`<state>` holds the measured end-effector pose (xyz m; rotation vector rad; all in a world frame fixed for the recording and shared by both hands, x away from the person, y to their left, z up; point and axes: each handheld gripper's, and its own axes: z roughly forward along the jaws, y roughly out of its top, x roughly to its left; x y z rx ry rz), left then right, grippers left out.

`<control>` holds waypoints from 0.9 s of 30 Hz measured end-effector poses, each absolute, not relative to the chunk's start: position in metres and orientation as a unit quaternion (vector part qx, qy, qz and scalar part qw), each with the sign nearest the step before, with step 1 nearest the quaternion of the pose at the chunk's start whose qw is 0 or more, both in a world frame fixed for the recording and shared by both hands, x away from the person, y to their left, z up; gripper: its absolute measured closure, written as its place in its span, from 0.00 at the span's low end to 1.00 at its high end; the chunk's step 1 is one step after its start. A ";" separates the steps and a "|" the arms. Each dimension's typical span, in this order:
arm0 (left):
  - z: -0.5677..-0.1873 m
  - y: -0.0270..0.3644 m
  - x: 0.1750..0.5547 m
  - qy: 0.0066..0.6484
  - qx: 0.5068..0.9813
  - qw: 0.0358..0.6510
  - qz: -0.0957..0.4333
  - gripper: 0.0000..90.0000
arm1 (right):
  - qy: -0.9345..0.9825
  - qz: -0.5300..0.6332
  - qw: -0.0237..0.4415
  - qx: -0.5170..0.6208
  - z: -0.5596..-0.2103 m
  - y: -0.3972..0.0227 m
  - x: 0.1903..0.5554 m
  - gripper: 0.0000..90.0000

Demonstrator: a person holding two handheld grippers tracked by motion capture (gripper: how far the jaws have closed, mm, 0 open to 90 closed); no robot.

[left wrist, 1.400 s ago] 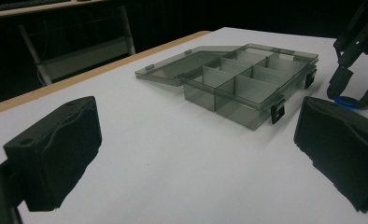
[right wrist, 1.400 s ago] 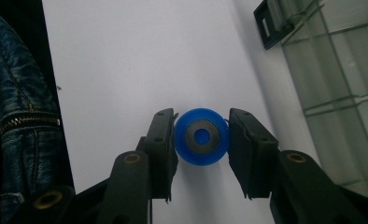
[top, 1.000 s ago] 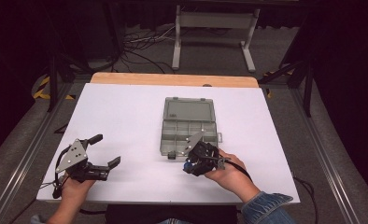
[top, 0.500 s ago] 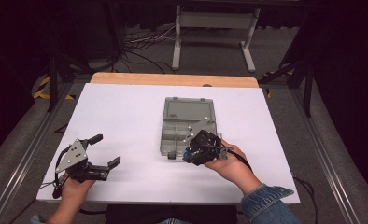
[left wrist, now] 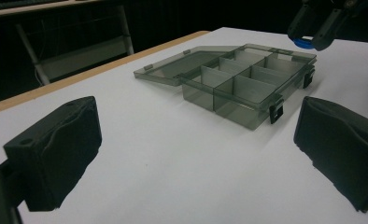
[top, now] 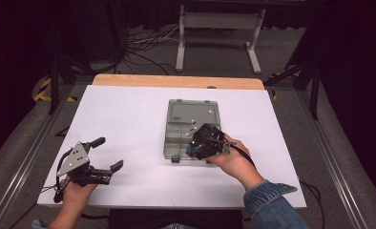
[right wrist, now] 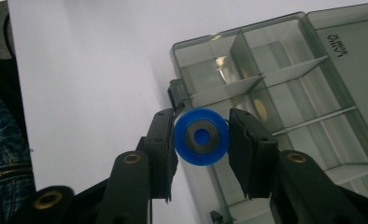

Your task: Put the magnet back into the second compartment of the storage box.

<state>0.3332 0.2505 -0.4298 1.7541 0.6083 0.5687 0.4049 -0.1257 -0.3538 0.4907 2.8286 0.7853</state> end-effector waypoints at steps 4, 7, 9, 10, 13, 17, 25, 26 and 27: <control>-0.430 0.250 0.334 0.258 0.746 0.565 0.242 0.02 | 0.946 0.264 0.087 0.169 -0.351 -0.124 0.413 0.69; -0.430 0.250 0.334 0.255 0.747 0.564 0.242 0.02 | 0.945 0.264 0.091 0.173 -0.349 -0.121 0.421 0.69; -0.430 0.251 0.334 0.256 0.748 0.563 0.241 0.02 | 0.944 0.262 0.093 0.175 -0.349 -0.119 0.424 0.69; -0.430 0.251 0.334 0.259 0.745 0.566 0.240 0.02 | 0.944 0.263 0.094 0.177 -0.349 -0.118 0.429 0.69; -0.430 0.251 0.334 0.259 0.745 0.566 0.241 0.02 | 0.942 0.265 0.096 0.182 -0.348 -0.117 0.433 0.69; -0.430 0.250 0.334 0.258 0.748 0.564 0.239 0.02 | 0.939 0.266 0.101 0.190 -0.348 -0.117 0.443 0.69; -0.430 0.251 0.335 0.260 0.747 0.564 0.238 0.02 | 0.934 0.270 0.106 0.210 -0.347 -0.119 0.462 0.69; -0.430 0.251 0.335 0.259 0.747 0.564 0.239 0.02 | 0.933 0.270 0.107 0.212 -0.347 -0.119 0.463 0.69; -0.430 0.251 0.335 0.259 0.747 0.564 0.238 0.02 | 0.933 0.270 0.106 0.215 -0.347 -0.120 0.466 0.69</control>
